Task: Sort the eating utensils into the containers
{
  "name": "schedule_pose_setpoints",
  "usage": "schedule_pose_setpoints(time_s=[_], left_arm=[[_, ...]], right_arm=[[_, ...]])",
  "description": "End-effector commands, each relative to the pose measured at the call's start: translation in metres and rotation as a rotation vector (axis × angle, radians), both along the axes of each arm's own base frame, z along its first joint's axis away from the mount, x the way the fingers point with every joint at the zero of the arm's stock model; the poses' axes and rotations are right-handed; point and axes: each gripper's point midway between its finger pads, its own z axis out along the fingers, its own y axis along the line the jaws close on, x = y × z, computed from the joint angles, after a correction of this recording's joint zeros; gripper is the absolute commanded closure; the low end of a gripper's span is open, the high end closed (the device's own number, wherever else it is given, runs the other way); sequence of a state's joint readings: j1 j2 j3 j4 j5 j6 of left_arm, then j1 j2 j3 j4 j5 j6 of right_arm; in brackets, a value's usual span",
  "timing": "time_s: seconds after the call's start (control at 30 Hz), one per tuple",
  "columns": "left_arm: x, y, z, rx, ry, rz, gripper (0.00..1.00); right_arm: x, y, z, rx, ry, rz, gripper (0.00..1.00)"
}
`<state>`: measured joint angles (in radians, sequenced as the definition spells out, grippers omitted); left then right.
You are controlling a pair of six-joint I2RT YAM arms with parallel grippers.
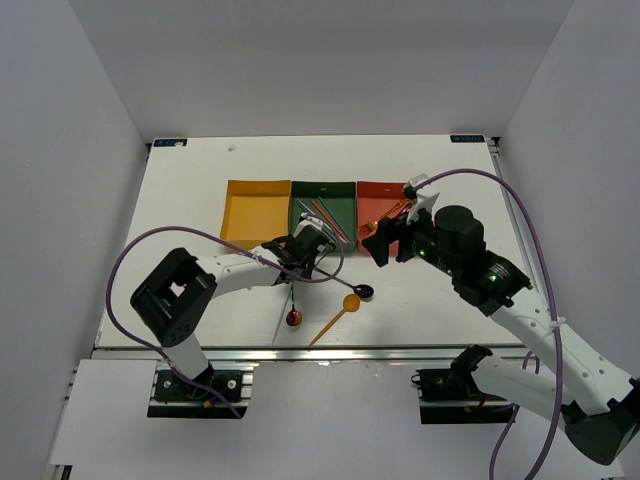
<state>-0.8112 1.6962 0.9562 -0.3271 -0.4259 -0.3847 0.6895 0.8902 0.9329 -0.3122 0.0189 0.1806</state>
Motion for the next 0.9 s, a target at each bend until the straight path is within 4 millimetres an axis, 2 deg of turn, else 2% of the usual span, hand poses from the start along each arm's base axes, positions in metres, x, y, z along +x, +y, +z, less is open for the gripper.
schedule_pose_setpoints(time_s=[0.0,0.1,0.53,0.67,0.87], left_arm=[[0.012,-0.003,0.009,-0.019,-0.039,-0.001,0.55],[0.011,-0.001,0.005,-0.021,-0.033,-0.002,0.59],[0.008,0.004,-0.015,0.000,0.011,-0.019,0.61],[0.007,0.002,-0.017,-0.009,0.019,-0.025,0.66],[0.006,-0.001,-0.016,-0.015,0.033,-0.032,0.82]], right_arm=[[0.000,0.005,0.006,0.033,-0.023,0.012,0.11],[0.001,0.005,0.007,0.034,-0.024,0.012,0.11],[0.002,0.006,0.007,0.039,-0.024,0.011,0.11],[0.003,0.007,0.007,0.040,-0.021,0.010,0.11],[0.003,0.007,0.009,0.044,-0.023,0.008,0.11]])
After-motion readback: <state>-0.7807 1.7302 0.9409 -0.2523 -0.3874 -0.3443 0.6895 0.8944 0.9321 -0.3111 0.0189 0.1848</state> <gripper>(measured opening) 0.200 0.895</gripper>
